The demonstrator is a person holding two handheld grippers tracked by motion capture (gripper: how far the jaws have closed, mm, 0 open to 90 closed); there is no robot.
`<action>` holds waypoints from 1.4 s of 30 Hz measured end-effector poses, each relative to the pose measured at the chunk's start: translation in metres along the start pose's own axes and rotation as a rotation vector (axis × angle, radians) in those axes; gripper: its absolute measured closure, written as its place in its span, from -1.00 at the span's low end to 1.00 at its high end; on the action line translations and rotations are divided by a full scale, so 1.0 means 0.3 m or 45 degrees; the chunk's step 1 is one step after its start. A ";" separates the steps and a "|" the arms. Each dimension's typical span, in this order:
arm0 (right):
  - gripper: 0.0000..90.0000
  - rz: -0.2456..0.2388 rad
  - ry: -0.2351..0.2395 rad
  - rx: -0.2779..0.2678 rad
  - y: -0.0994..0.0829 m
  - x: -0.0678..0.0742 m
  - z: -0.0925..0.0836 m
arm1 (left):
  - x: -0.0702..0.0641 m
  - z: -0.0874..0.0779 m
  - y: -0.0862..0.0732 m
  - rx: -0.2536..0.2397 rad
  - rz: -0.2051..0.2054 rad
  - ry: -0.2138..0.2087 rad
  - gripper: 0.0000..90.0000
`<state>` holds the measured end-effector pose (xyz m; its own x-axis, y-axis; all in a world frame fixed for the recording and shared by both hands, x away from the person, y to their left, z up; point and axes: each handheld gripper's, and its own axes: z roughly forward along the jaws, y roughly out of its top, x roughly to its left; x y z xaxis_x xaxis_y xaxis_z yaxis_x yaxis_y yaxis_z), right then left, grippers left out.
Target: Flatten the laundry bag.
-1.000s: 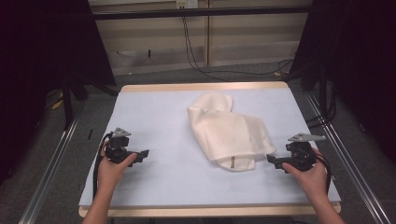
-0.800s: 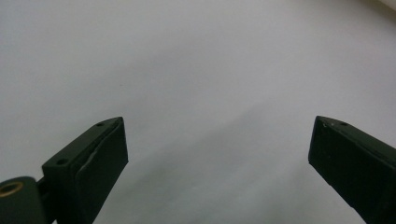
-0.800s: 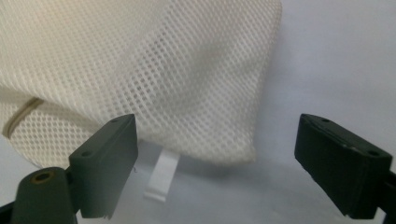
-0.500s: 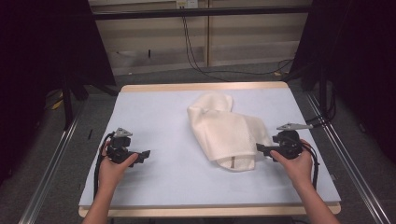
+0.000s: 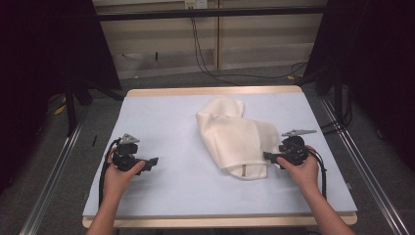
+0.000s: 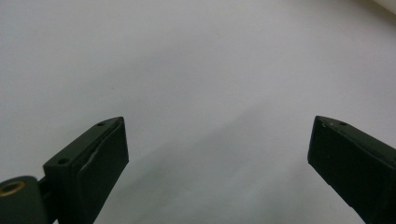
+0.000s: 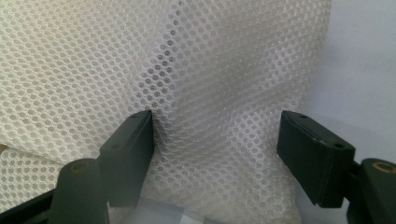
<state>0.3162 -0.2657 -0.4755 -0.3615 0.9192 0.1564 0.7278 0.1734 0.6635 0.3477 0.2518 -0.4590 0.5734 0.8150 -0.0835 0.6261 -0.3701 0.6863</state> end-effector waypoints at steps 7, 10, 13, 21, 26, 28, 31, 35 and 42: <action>-0.04 -0.017 0.047 -0.004 -0.005 0.010 0.011 | -0.008 0.008 0.004 0.001 0.014 0.006 -0.89; 0.24 -0.038 0.084 0.004 -0.005 0.023 0.011 | -0.009 0.010 0.007 0.024 0.029 -0.003 -0.89; 0.57 -0.009 0.142 0.018 -0.002 0.023 0.012 | -0.015 0.014 0.008 0.013 0.024 -0.004 -0.88; 0.86 -0.040 0.146 0.002 0.004 0.035 0.002 | -0.016 0.013 0.010 0.030 0.048 -0.002 -0.88; 0.88 -0.101 0.130 -0.032 0.007 0.046 -0.014 | -0.013 0.014 0.009 0.041 0.052 -0.009 -0.87; 0.88 -0.103 0.141 -0.044 0.008 0.049 -0.023 | -0.016 0.018 0.008 0.039 0.043 -0.017 -0.87; 0.88 -0.127 0.138 -0.061 0.014 0.054 -0.036 | -0.018 0.020 0.008 0.030 0.033 -0.022 -0.87; 0.88 -0.151 0.141 -0.098 0.027 0.063 -0.056 | -0.012 0.014 0.009 0.037 0.039 -0.015 -0.87; 0.88 -0.218 0.162 -0.141 0.063 0.105 -0.081 | -0.014 0.015 0.008 0.020 0.024 -0.024 -0.86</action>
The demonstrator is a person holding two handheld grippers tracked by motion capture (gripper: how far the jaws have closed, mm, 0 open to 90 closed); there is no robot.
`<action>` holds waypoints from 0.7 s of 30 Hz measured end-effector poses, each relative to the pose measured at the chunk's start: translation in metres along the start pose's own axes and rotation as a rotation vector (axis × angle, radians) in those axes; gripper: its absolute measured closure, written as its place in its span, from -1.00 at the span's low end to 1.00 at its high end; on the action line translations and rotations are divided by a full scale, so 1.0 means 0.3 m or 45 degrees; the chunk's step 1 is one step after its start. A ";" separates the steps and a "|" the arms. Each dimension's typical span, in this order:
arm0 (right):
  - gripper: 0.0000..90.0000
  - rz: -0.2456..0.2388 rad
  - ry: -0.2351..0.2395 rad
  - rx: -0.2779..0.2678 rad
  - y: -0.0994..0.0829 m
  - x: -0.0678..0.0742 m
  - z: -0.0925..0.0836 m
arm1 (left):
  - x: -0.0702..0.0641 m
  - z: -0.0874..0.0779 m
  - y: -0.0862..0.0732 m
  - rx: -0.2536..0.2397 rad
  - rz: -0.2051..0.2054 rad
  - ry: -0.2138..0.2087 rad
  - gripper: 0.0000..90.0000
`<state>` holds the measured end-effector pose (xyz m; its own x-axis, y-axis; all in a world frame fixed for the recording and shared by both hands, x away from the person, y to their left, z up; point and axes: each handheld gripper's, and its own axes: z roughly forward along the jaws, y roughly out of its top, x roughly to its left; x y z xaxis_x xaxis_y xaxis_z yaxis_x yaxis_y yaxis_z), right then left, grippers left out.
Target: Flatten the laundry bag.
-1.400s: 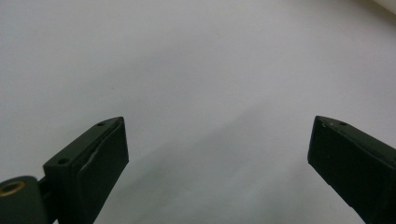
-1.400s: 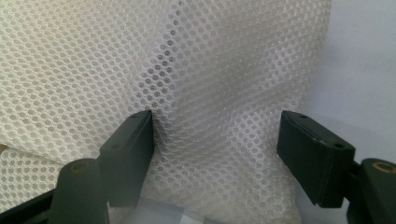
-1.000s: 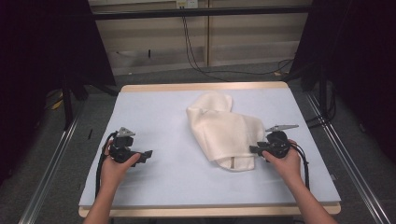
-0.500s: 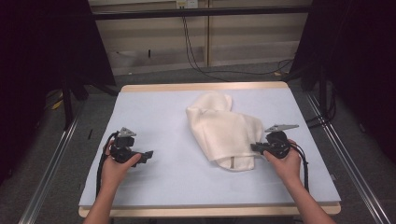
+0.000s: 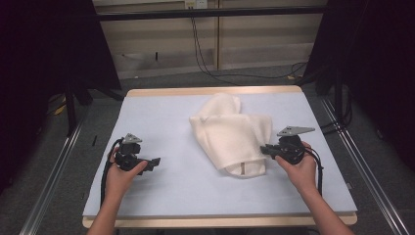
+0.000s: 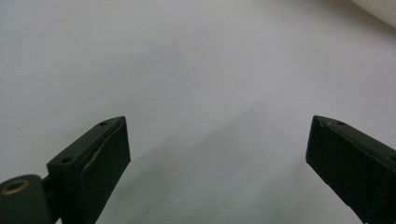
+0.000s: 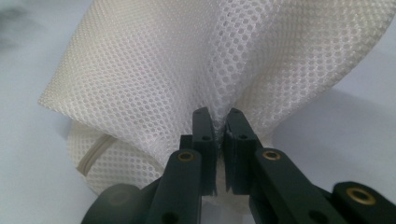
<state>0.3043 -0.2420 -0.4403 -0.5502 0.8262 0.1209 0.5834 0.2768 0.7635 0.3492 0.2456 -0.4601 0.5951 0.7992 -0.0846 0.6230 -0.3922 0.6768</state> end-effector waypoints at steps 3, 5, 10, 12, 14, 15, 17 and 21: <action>0.88 -0.023 0.013 -0.006 0.016 0.019 0.000 | -0.002 -0.001 0.002 0.012 0.008 -0.002 -0.86; 0.88 -0.037 0.022 -0.009 0.025 0.031 0.002 | -0.007 0.003 0.002 0.001 -0.005 -0.009 -0.86; 0.87 -0.071 0.050 -0.028 0.044 0.057 0.007 | -0.014 0.005 0.006 -0.001 0.006 -0.010 -0.86; 0.87 -0.085 0.064 -0.039 0.052 0.070 0.007 | -0.021 0.005 0.009 0.005 -0.005 -0.032 -0.86; 0.87 -0.091 0.080 -0.050 0.061 0.086 0.007 | -0.026 0.007 0.011 -0.001 0.004 -0.039 -0.86; 0.87 -0.101 0.085 -0.054 0.066 0.093 0.008 | -0.030 0.006 0.013 0.010 0.004 -0.046 -0.86; 0.87 -0.113 0.103 -0.065 0.074 0.109 0.011 | -0.038 0.007 0.016 0.012 0.016 -0.057 -0.86; 0.87 -0.137 0.133 -0.065 0.085 0.137 0.026 | -0.057 0.013 0.025 -0.005 0.025 -0.077 -0.86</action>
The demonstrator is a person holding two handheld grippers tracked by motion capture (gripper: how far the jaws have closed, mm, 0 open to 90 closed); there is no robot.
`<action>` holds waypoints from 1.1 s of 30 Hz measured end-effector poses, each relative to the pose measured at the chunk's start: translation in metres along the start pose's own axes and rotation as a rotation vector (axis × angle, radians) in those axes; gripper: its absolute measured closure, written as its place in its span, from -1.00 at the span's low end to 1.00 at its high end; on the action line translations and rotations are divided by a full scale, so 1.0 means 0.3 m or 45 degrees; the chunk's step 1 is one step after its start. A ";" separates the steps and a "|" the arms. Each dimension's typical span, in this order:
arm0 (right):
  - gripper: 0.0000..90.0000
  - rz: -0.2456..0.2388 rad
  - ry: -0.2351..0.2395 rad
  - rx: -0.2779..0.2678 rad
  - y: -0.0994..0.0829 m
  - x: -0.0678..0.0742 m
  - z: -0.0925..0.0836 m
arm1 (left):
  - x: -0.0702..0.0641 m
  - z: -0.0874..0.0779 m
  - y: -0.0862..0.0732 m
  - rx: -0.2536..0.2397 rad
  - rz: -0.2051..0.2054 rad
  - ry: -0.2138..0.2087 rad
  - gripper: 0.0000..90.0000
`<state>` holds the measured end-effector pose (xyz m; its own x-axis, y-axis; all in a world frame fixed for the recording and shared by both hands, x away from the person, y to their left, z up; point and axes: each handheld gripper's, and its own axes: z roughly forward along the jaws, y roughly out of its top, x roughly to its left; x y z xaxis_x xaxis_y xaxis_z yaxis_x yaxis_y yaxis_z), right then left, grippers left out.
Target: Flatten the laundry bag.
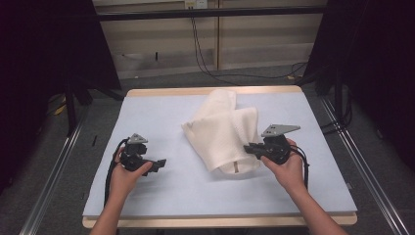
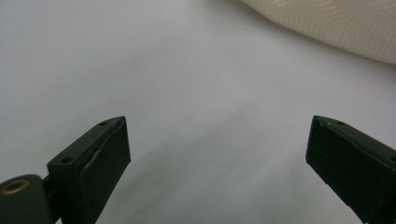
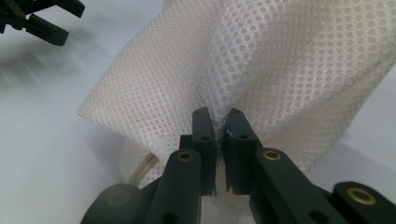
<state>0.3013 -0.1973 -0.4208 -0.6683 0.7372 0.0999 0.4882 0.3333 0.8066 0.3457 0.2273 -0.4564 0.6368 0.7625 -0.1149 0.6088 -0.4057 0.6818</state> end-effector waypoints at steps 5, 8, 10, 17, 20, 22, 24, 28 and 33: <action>0.87 -0.019 0.031 0.002 0.013 0.029 0.030 | -0.014 0.008 0.012 0.021 0.025 -0.023 -0.86; 0.87 -0.044 0.052 0.007 0.017 0.049 0.052 | -0.024 0.014 0.015 0.004 0.025 -0.040 -0.86; 0.87 -0.050 0.061 0.017 0.017 0.062 0.069 | -0.028 0.012 0.020 0.013 0.035 -0.048 -0.86; 0.87 -0.069 0.095 0.024 0.020 0.102 0.116 | -0.063 0.028 0.043 -0.026 0.030 -0.100 -0.87; 0.87 -0.074 0.107 0.027 0.020 0.116 0.135 | -0.074 0.035 0.051 -0.033 0.045 -0.122 -0.87; 0.87 -0.077 0.113 0.030 0.020 0.127 0.145 | -0.095 0.037 0.065 -0.035 0.064 -0.159 -0.88; 0.87 -0.087 0.115 0.040 0.020 0.135 0.155 | -0.108 0.038 0.074 -0.055 0.070 -0.178 -0.90; 0.87 -0.096 0.123 0.051 0.016 0.145 0.170 | -0.131 0.036 0.090 -0.073 0.068 -0.219 -0.93; 0.86 -0.099 0.122 0.065 0.014 0.152 0.181 | -0.164 0.043 0.112 -0.092 0.101 -0.260 -0.95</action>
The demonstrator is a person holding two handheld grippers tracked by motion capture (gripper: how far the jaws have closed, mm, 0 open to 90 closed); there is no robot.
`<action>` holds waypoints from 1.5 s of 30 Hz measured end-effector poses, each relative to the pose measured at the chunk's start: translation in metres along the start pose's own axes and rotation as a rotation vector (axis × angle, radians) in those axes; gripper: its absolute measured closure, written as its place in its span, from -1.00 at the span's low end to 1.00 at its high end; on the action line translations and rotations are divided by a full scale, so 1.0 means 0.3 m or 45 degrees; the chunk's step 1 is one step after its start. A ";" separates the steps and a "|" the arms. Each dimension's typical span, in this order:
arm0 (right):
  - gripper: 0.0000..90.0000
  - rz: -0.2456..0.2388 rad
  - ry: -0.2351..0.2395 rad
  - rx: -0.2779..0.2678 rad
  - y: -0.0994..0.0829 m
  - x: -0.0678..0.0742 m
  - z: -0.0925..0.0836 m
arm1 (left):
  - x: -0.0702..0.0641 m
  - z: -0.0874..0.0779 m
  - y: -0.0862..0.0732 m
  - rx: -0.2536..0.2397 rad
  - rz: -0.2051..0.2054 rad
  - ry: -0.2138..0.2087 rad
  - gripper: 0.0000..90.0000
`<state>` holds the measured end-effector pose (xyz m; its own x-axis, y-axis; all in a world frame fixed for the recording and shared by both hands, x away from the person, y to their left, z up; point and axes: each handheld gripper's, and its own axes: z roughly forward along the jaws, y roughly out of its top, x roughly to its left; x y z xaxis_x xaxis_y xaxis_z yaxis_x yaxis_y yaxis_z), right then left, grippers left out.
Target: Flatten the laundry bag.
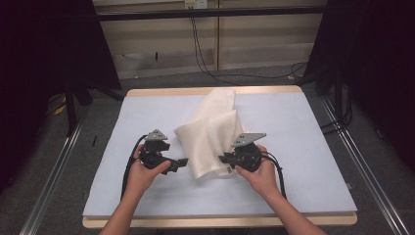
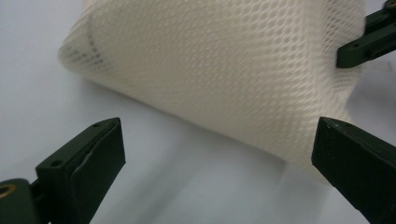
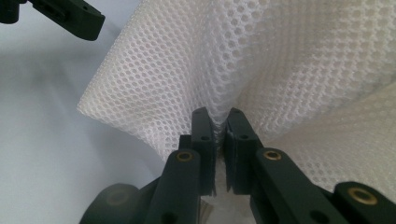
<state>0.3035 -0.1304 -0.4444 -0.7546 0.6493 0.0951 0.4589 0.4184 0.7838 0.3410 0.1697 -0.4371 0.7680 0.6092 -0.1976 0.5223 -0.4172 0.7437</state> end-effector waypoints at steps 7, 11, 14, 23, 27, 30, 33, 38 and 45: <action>0.86 -0.009 0.013 -0.006 0.002 0.008 0.012 | -0.043 0.035 0.028 -0.003 0.023 0.018 -0.96; 0.85 -0.018 0.015 -0.007 0.003 0.015 0.016 | -0.057 0.044 0.031 0.030 0.056 0.007 -0.47; 0.85 -0.019 0.020 -0.009 0.002 0.016 0.020 | -0.053 0.046 0.034 0.046 0.051 -0.007 -0.03; 0.53 -0.004 0.024 -0.021 0.000 0.018 0.014 | -0.038 0.041 0.025 0.096 0.014 -0.021 0.82; 0.42 0.016 0.019 -0.023 -0.020 0.004 -0.023 | -0.025 0.028 0.010 0.084 -0.012 -0.022 0.83; 0.32 0.039 -0.011 -0.018 -0.045 -0.021 -0.059 | -0.012 0.016 0.002 0.076 -0.034 -0.017 0.82; 0.27 0.069 -0.045 -0.022 -0.072 -0.049 -0.093 | 0.007 0.000 -0.011 0.067 -0.066 -0.031 0.82; 0.16 0.112 -0.079 -0.017 -0.097 -0.081 -0.113 | 0.031 -0.024 -0.032 0.050 -0.115 -0.014 0.82; 0.41 0.101 -0.036 0.005 -0.083 -0.071 -0.069 | 0.046 -0.035 -0.052 0.076 -0.124 -0.029 0.81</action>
<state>0.2984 -0.1677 -0.4533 -0.7020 0.6984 0.1393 0.5186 0.3673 0.7721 0.3395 0.1917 -0.4448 0.7204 0.6336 -0.2822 0.6155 -0.3964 0.6812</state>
